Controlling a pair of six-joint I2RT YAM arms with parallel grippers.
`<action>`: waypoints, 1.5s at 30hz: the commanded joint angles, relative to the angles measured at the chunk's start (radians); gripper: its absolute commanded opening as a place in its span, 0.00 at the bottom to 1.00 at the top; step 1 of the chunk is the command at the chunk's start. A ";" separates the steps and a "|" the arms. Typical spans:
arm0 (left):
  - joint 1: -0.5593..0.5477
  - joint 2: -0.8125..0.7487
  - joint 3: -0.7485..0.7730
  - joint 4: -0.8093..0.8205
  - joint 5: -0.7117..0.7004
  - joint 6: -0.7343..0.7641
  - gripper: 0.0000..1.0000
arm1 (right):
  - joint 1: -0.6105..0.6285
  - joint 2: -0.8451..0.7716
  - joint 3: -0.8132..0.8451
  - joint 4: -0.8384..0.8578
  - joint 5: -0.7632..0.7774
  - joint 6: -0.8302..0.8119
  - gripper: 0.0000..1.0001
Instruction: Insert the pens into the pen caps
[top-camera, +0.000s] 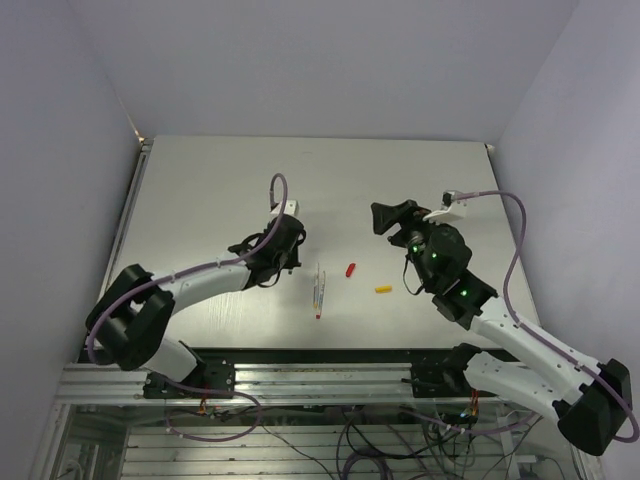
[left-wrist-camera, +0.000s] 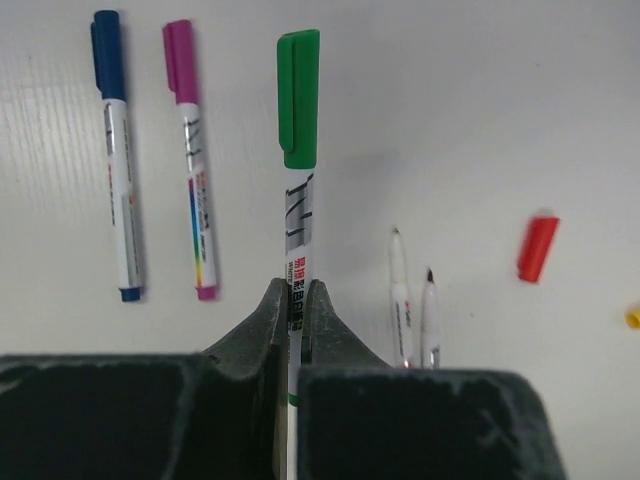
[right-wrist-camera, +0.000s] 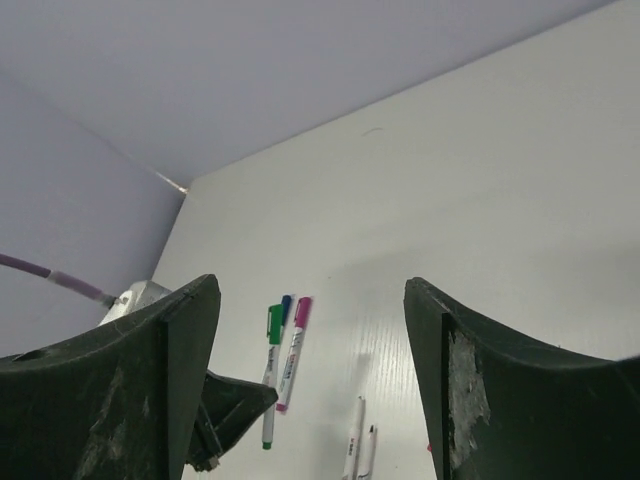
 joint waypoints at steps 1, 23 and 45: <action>0.045 0.073 0.075 -0.016 0.023 0.026 0.07 | -0.067 0.001 -0.028 -0.030 -0.068 0.068 0.71; 0.113 0.368 0.263 -0.091 0.041 0.026 0.07 | -0.070 0.058 0.024 -0.211 -0.016 0.046 0.64; 0.113 0.251 0.317 -0.153 0.030 0.055 0.45 | -0.070 0.077 0.038 -0.263 0.004 0.044 0.59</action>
